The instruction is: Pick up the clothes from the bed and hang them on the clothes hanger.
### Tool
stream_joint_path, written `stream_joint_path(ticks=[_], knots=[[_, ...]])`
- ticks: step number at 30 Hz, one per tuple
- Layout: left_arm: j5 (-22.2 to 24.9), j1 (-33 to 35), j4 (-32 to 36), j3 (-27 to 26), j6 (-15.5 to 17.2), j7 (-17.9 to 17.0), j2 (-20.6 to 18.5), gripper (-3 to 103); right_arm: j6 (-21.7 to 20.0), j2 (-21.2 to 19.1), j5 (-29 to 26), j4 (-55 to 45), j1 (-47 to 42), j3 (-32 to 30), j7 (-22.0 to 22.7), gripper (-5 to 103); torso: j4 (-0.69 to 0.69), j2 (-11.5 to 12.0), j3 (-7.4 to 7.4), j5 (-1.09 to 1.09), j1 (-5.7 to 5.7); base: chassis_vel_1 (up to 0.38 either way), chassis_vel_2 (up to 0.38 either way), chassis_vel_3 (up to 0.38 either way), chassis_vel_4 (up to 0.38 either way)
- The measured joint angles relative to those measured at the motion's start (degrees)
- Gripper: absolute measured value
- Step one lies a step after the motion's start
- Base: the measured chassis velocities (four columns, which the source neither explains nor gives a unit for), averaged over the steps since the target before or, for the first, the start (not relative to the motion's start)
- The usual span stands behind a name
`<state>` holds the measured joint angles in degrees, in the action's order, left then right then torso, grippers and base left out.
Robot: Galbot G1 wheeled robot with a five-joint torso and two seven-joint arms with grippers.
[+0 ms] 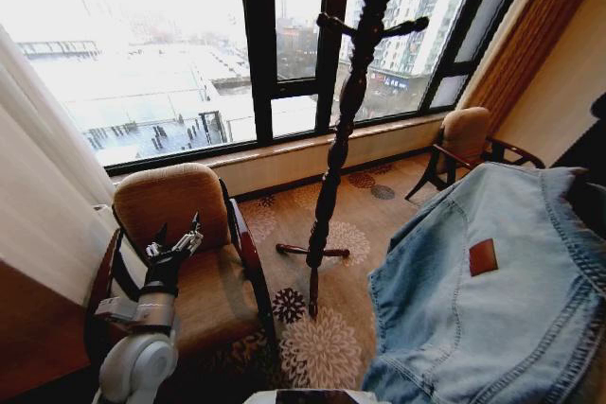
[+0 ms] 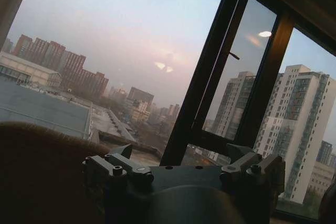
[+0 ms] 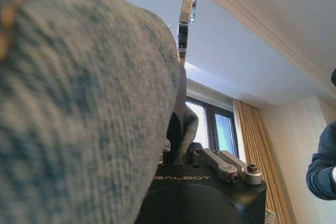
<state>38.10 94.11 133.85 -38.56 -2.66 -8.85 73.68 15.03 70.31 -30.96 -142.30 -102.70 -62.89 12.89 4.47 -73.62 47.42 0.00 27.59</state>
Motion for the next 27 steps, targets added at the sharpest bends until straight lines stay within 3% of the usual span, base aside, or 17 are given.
stream_joint_path(ticks=[13, 21, 27], knots=[[-0.11, 0.72, 0.55, -0.48, -0.59, 0.34, 0.04, 100, 0.20, 0.80, 0.53, -0.62, -0.36, -0.20, 0.31, 19, 0.00, 0.00, 0.00, -0.01, 0.01, -0.145, 0.148, 0.152, -0.153], [-0.11, 1.00, 0.95, -0.62, -0.77, 0.45, -0.15, 100, -0.68, 0.97, 0.95, -0.88, -0.90, -1.35, 2.15, 19, 0.00, 0.00, 0.00, 0.00, -0.01, -0.029, 0.022, 0.033, -0.030], [-0.04, 1.20, 0.95, -1.06, -1.04, 0.65, -0.46, 100, -3.50, -1.76, -0.53, 0.36, -0.51, -5.58, 4.75, 19, 0.01, -0.02, -0.02, 0.00, -0.06, 0.000, 0.000, 0.000, 0.000]])
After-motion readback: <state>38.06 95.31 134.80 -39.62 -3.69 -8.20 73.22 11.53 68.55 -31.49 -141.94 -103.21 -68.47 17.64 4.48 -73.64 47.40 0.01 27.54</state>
